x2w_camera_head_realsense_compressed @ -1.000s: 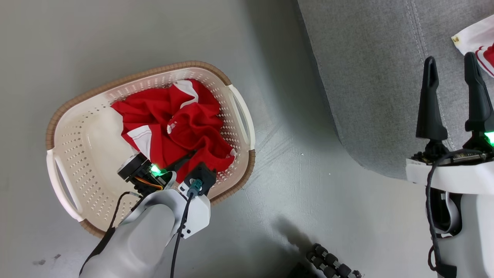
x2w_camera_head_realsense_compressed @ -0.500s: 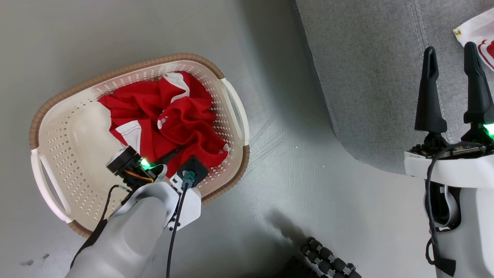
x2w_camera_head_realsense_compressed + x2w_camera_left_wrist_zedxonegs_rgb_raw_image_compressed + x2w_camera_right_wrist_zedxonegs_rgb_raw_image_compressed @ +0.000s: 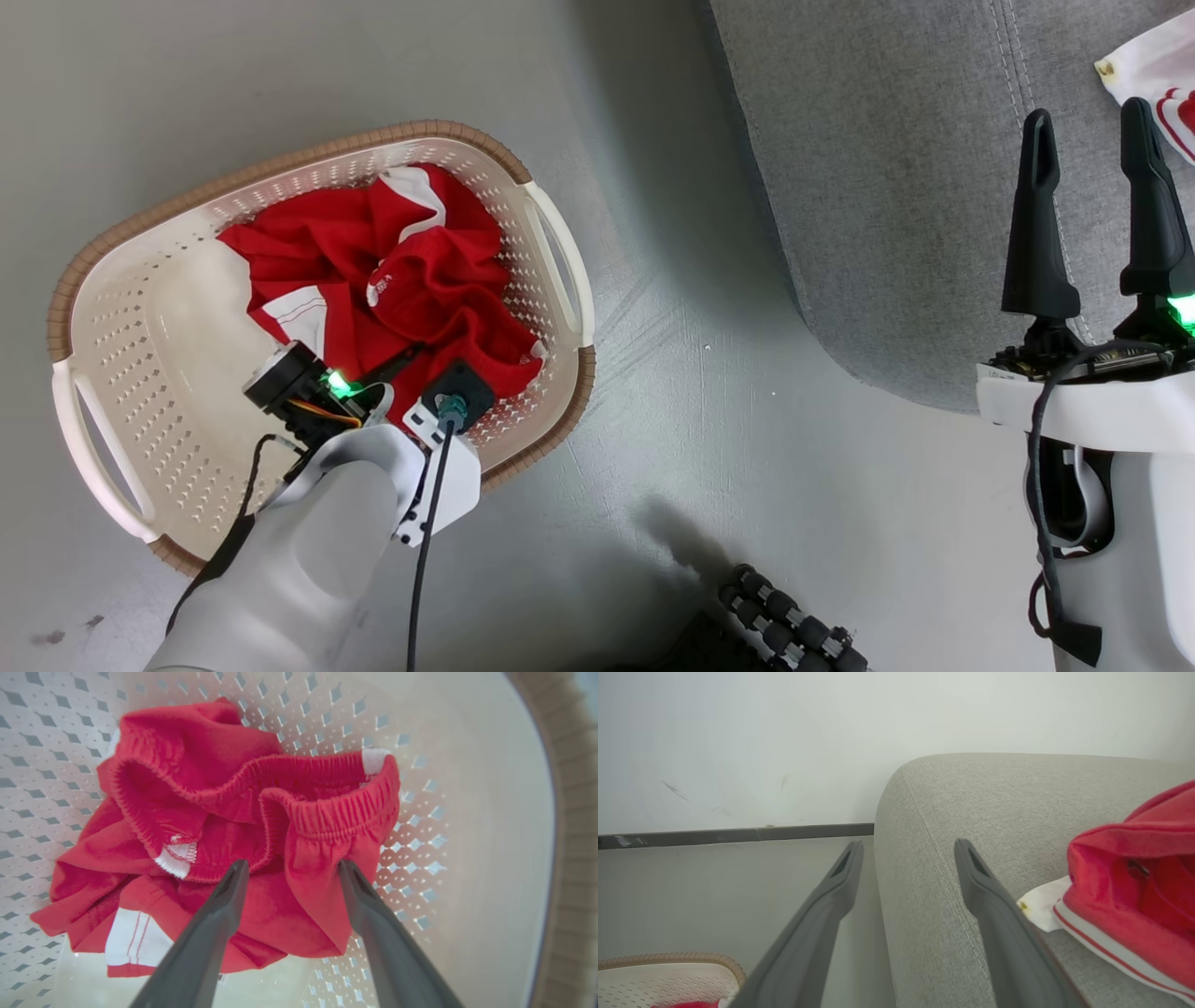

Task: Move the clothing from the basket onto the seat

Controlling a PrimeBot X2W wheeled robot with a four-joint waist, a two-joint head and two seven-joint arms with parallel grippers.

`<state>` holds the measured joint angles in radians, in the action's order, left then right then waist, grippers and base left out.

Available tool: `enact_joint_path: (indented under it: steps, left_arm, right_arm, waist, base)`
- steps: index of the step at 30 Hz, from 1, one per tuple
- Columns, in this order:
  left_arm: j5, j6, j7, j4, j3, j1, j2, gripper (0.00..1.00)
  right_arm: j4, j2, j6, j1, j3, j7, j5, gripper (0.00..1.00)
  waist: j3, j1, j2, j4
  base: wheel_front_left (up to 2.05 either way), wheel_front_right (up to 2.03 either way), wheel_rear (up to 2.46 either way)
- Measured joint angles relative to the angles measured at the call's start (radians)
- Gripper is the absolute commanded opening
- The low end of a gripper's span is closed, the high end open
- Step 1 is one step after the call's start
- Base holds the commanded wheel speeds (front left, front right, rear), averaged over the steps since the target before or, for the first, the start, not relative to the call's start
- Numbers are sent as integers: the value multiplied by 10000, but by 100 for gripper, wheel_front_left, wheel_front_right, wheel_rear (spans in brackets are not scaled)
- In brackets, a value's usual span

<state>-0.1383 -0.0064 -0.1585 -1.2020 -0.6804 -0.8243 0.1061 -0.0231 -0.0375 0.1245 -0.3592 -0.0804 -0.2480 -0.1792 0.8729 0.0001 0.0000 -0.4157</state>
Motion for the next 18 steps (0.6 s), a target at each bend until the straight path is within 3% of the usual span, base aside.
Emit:
enact_joint_path:
  steps: [10, 11, 13, 14, 18]
  left_arm:
    - [-142, 33, 240, -284, -134, -33, -142, 98]
    - [-142, 31, 261, -288, -136, -38, -155, 57]
    - [-136, 19, 261, -303, -136, -101, -190, 9]
    - [-115, 19, 257, -303, -130, -129, -205, 0]
    - [-33, 17, 136, -291, -104, -176, -259, 0]
  right_arm:
    - [140, 0, 0, -146, -4, -15, 0, 100]
    - [140, 0, 0, -146, -6, -15, 0, 100]
    - [140, 0, 0, -146, -8, -15, -2, 100]
    - [142, 0, 0, -146, -8, -15, -2, 100]
    - [142, 0, 0, -146, -38, -15, -2, 100]
  waist:
    - [117, 0, 0, -19]
    - [125, 0, 0, -16]
    - [130, 0, 0, -7]
    - [129, 0, 0, -2]
    - [106, 0, 0, 33]
  base:
    - [0, 0, 0]
    - [0, 0, 0]
    - [0, 0, 0]
    - [0, 0, 0]
    - [0, 0, 0]
